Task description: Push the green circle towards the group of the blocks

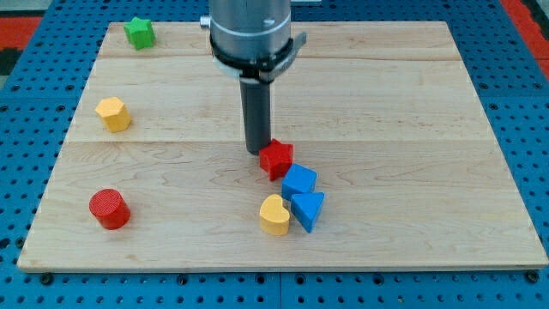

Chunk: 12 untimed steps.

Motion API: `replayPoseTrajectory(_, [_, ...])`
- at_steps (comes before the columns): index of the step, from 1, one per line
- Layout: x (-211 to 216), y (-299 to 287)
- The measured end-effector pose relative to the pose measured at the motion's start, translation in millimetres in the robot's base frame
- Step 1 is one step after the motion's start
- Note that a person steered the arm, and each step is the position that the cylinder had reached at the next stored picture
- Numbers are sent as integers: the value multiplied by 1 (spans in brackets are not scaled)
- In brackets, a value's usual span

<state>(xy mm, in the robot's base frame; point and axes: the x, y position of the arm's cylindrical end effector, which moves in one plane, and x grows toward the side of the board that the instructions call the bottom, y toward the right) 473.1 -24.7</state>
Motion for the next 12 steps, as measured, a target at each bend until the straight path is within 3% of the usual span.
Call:
replayPoseTrajectory(1, [-3, 0])
replayPoseTrajectory(4, [-207, 22])
replayPoseTrajectory(6, [-281, 27])
replayPoseTrajectory(7, [-279, 24])
replayPoseTrajectory(9, [-264, -97])
replayPoseTrajectory(12, [-101, -113])
